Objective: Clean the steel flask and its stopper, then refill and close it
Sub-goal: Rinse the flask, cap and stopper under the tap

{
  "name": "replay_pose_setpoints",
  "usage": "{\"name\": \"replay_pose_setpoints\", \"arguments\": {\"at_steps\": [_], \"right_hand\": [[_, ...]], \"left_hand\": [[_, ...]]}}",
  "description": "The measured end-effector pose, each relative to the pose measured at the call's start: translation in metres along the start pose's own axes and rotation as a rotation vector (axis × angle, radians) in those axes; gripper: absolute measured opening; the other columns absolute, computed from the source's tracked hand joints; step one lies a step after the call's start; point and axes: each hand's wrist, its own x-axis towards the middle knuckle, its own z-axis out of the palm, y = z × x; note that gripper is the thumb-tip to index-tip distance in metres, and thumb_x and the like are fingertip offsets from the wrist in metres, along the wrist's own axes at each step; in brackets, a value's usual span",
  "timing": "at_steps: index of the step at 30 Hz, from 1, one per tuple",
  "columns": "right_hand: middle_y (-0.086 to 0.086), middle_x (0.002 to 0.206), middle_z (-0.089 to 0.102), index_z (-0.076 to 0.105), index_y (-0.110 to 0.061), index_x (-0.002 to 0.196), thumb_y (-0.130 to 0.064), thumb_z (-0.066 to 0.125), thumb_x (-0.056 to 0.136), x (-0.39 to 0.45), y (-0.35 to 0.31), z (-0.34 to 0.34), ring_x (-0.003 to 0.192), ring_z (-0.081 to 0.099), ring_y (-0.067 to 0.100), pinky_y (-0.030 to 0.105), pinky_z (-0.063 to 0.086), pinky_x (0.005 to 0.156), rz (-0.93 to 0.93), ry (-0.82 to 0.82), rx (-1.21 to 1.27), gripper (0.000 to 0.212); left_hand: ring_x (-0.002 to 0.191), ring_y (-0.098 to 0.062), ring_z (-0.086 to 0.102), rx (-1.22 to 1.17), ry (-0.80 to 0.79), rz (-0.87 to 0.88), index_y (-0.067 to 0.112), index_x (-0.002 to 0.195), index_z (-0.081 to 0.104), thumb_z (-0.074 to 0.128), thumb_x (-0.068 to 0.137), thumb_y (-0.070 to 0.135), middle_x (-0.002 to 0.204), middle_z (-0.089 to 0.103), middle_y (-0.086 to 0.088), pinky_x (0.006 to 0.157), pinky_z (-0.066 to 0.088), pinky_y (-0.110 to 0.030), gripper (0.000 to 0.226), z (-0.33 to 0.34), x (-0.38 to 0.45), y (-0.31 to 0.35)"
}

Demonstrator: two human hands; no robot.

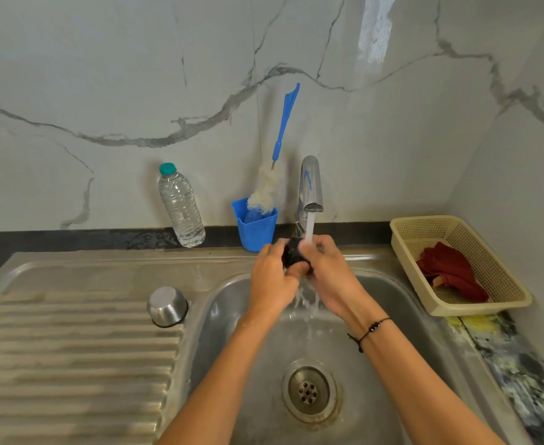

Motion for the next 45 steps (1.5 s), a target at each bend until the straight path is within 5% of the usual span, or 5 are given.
{"name": "replay_pose_setpoints", "arguments": {"at_steps": [12, 19, 25, 36, 45], "right_hand": [[0.009, 0.077, 0.052, 0.048, -0.008, 0.085, -0.023, 0.045, 0.097, 0.008, -0.002, 0.002, 0.061, 0.053, 0.015, 0.024, 0.045, 0.046, -0.016, 0.221, -0.081, 0.019], [0.013, 0.082, 0.06, 0.054, -0.006, 0.105, -0.04, 0.036, 0.099, -0.002, -0.006, 0.003, 0.055, 0.059, 0.017, 0.032, 0.05, 0.05, 0.282, -0.054, 0.278, 0.039], [0.013, 0.085, 0.062, 0.051, -0.005, 0.113, -0.035, 0.037, 0.099, 0.0, 0.013, -0.002, 0.066, 0.053, 0.019, 0.03, 0.039, 0.059, 0.168, -0.001, 0.021, 0.036], [0.004, 0.058, 0.051, 0.056, -0.011, 0.082, -0.04, 0.038, 0.096, 0.005, 0.005, -0.004, 0.049, 0.045, 0.014, 0.025, 0.034, 0.046, 0.076, 0.136, -0.137, 0.037], [0.009, 0.074, 0.058, 0.059, -0.002, 0.108, -0.031, 0.042, 0.098, 0.0, 0.0, -0.017, 0.059, 0.048, 0.015, 0.028, 0.038, 0.054, 0.126, -0.164, -0.077, 0.035]], "left_hand": [[0.112, -0.014, 0.042, 0.194, -0.071, 0.172, 0.014, 0.138, 0.04, 0.061, 0.091, 0.024, 0.122, 0.045, -0.003, 0.09, 0.031, -0.019, 0.052, -0.003, -0.012, 0.001], [0.119, -0.017, 0.042, 0.196, -0.073, 0.256, 0.01, 0.138, 0.043, 0.064, 0.088, 0.013, 0.129, 0.047, -0.007, 0.093, 0.026, -0.016, 0.054, -0.01, -0.006, -0.006], [0.115, -0.019, 0.05, 0.139, -0.333, 0.014, 0.017, 0.145, 0.034, 0.058, 0.093, 0.031, 0.129, 0.049, -0.006, 0.098, 0.04, -0.029, 0.058, -0.013, 0.002, -0.001], [0.099, -0.012, 0.043, 0.192, -0.125, 0.176, 0.011, 0.132, 0.042, 0.055, 0.095, 0.024, 0.115, 0.047, -0.005, 0.081, 0.036, -0.02, 0.042, -0.002, -0.003, 0.011], [0.108, -0.012, 0.046, 0.119, -0.203, 0.136, 0.014, 0.137, 0.043, 0.06, 0.092, 0.024, 0.12, 0.05, -0.003, 0.089, 0.037, -0.023, 0.049, -0.009, 0.004, 0.002]]}}
